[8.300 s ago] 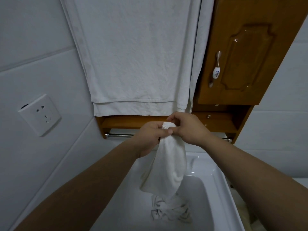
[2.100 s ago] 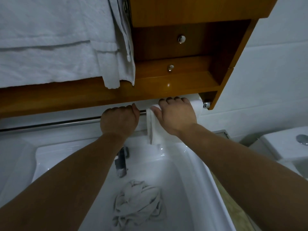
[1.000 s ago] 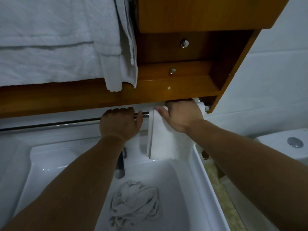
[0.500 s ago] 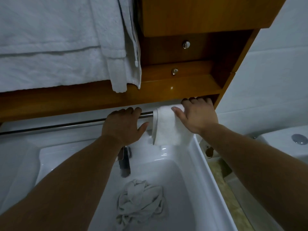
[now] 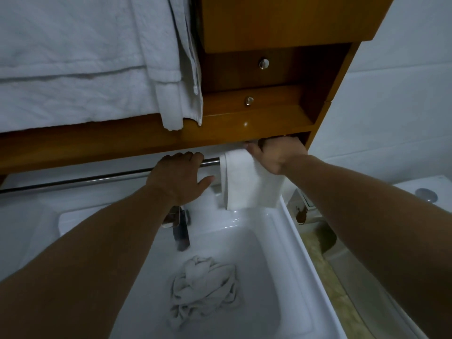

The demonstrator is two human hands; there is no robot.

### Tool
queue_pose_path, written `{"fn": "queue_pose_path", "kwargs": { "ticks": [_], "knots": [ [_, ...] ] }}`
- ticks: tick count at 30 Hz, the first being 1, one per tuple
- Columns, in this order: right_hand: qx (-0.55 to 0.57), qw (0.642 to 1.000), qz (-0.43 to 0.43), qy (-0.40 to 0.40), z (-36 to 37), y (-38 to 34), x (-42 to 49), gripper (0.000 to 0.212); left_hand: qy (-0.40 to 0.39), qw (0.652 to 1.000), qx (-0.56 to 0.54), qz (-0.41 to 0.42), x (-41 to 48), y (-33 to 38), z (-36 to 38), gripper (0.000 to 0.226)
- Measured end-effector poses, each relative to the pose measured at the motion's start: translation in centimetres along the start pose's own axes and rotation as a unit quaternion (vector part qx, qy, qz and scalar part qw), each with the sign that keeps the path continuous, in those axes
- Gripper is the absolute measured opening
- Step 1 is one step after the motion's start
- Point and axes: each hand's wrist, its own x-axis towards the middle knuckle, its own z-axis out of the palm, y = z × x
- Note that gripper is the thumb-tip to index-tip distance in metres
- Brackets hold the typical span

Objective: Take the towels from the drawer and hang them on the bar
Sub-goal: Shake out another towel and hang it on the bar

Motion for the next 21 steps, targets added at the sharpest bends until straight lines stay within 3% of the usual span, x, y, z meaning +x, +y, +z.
{"fn": "queue_pose_path", "kwargs": {
  "ticks": [5,8,14,21],
  "knots": [
    [-0.059,0.998,0.012,-0.016,-0.9,-0.5,-1.3,0.084,-0.092,0.993,-0.073,-0.001,-0.6,0.2,-1.5,0.075],
    [-0.086,0.996,0.021,-0.014,-1.3,-0.8,-1.9,0.081,-0.058,0.994,-0.092,-0.005,-2.1,0.5,-1.9,0.073],
    [-0.089,0.994,0.044,-0.038,-1.2,-2.2,-2.4,0.076,0.013,0.999,-0.030,0.034,-5.1,0.7,-3.1,0.065],
    [-0.093,0.995,0.020,0.043,-0.8,-4.9,-2.6,0.045,0.018,0.996,-0.006,0.084,-9.0,0.7,-2.2,0.058]
  ]
}}
